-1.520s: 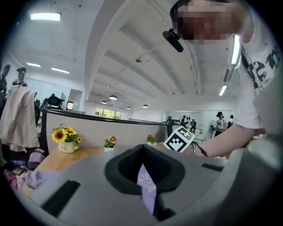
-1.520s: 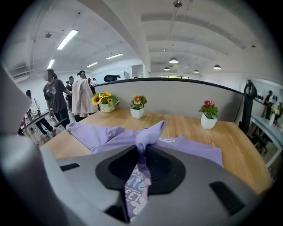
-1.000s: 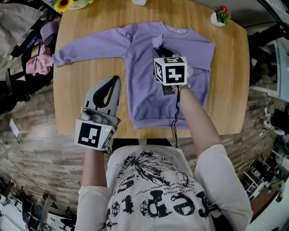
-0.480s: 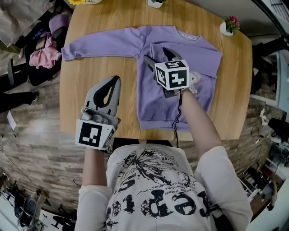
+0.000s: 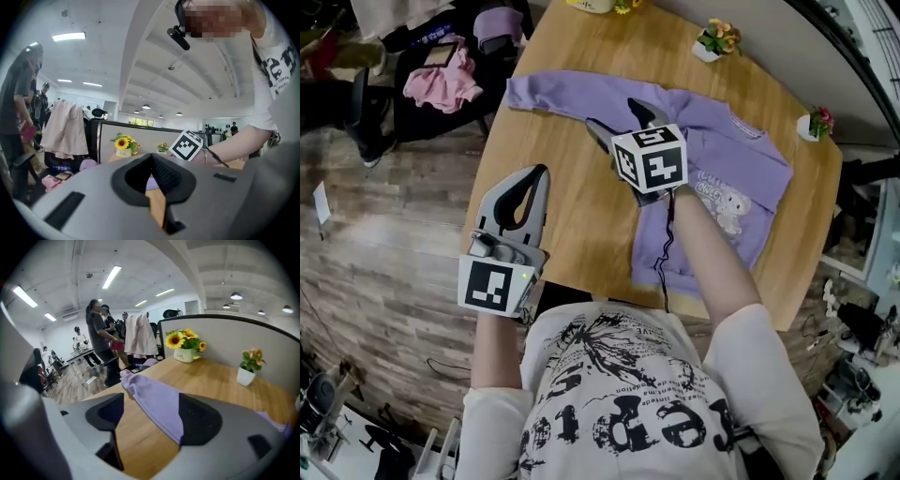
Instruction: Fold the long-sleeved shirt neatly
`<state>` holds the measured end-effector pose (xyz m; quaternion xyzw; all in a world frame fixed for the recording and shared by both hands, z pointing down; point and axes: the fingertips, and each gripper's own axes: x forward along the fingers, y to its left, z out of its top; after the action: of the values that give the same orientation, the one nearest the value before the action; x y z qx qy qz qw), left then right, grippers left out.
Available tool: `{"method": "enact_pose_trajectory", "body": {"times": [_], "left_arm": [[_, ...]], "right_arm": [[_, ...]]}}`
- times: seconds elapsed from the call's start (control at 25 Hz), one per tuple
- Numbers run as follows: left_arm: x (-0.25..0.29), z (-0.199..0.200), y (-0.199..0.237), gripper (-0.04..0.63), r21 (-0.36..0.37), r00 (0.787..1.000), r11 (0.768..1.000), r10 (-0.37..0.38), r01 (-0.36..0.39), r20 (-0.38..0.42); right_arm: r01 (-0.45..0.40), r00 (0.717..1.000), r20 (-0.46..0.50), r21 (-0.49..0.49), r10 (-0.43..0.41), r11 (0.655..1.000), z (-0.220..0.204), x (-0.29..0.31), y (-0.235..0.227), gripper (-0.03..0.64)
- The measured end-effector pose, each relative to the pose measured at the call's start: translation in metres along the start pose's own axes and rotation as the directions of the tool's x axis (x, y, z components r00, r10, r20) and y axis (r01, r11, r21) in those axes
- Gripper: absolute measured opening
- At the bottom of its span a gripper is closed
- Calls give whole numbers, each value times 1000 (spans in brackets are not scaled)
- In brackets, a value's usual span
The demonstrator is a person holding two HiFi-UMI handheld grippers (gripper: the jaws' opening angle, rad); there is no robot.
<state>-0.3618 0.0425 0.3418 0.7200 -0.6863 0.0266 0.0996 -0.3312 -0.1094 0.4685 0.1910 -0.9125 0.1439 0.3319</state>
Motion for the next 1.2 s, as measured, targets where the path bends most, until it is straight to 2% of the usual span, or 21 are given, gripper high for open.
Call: {"method": "enact_pose_trajectory", "body": {"times": [0.28, 0.44, 0.64, 0.92, 1.04, 1.12, 1.2], "left_arm": [[-53, -17, 71, 5, -51, 991, 990, 130, -132, -37], [-73, -21, 98, 5, -63, 982, 980, 186, -187, -17], [-88, -37, 122, 5, -100, 974, 969, 224, -226, -30], [-103, -47, 136, 5, -123, 969, 961, 243, -248, -55], [-105, -56, 140, 5, -157, 968, 956, 241, -248, -66], [-103, -57, 140, 5, -166, 970, 956, 233, -241, -64], [-100, -55, 139, 5, -159, 973, 960, 222, -229, -62]], "right_arm": [[-128, 991, -54, -105, 123, 986, 29, 75, 98, 367], [-168, 983, -95, -138, 156, 976, 35, 113, 136, 365], [-154, 977, -171, -134, 130, 979, 28, 156, 148, 322], [-77, 973, -226, -146, 42, 986, 20, 182, 139, 280], [-19, 972, -235, -115, -9, 993, 10, 188, 132, 220], [24, 974, -219, -123, -50, 992, 8, 189, 125, 117], [37, 974, -219, -120, -63, 992, 8, 186, 119, 49]]}}
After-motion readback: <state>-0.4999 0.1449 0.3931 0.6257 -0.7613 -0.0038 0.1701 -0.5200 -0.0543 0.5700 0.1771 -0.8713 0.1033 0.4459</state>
